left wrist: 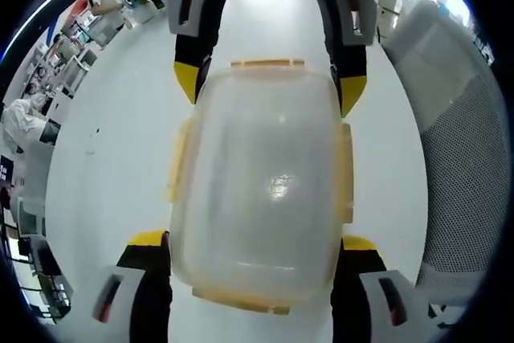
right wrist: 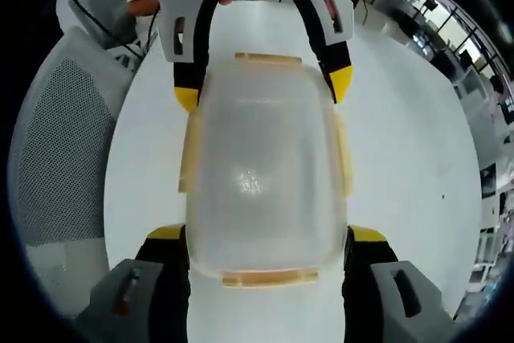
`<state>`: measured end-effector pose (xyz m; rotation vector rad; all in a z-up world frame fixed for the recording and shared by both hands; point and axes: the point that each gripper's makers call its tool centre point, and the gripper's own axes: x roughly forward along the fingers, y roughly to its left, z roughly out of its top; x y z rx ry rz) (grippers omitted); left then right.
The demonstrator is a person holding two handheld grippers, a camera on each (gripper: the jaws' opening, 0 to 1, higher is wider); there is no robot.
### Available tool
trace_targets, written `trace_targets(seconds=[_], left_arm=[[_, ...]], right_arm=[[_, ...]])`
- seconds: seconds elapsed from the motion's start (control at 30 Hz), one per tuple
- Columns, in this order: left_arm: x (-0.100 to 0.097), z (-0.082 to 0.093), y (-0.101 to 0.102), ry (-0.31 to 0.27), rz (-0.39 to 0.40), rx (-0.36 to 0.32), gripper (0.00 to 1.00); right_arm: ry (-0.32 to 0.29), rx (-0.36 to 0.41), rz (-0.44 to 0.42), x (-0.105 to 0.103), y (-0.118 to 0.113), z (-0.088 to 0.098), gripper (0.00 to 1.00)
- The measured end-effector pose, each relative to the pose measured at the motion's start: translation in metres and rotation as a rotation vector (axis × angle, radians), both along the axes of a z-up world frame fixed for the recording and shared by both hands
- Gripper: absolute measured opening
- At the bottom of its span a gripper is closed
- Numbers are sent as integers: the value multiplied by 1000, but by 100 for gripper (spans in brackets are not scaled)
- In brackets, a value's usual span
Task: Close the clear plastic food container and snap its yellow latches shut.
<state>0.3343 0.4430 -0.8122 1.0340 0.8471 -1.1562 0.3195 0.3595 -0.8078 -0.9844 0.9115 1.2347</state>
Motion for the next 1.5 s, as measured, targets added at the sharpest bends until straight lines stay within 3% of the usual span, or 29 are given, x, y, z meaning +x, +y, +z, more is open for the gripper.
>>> trace_targets(seconds=[0.1,0.17,0.2,0.23,0.83,1.5], left_arm=[[6,0,-1,-1,7,-3,80],[16,-2,0,-34,6,0,81],[23,-2,-4,-69,-38,3,81],[19,-2,-1,-38,3,1,81],[48,-1,0,-35,20,-6,81],[59,-2,1,-51,-5,-5,82]], right_arm=[[1,-2,0,7,0,-1,76],[2,5,-16,12,2,0,76],[4,15,-30,15,3,1,76],[-1,6,-23,16,1,0,76],[-5,13,11,47,0,0,76],[-6,56,4,57,2,2,77]])
